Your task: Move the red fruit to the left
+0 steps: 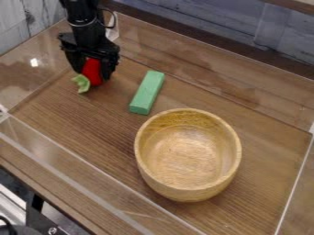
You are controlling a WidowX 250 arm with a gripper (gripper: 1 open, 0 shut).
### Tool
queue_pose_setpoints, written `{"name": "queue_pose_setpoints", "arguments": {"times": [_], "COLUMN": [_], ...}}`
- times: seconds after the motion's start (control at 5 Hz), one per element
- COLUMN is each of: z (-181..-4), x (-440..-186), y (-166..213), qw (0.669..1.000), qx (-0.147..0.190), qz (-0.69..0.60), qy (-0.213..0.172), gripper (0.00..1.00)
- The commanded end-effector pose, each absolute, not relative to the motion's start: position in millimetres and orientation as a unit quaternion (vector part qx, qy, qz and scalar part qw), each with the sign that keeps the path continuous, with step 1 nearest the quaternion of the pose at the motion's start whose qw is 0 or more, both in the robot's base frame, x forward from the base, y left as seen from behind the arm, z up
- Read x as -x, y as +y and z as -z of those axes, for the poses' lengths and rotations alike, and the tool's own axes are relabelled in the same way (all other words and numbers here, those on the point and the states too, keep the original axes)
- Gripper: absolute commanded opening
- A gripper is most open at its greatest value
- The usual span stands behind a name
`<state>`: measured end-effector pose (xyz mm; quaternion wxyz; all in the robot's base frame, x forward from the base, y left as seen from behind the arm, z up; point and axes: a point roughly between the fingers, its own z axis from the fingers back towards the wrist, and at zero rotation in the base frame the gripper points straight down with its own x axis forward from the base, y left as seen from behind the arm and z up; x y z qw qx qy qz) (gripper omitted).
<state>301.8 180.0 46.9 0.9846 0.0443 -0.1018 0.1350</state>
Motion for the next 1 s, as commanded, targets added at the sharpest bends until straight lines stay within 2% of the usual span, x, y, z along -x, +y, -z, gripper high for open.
{"name": "queue_pose_setpoints", "arguments": {"times": [0.0, 0.8], "z": [-65.4, -68.4], "x": [-307.1, -299.3], "y": [189.3, 186.0], "qw": [0.980, 0.981], "qx": [-0.049, -0.033], "qz": [-0.146, -0.160], "qy": [-0.122, -0.102], "gripper": [1.00, 1.00]}}
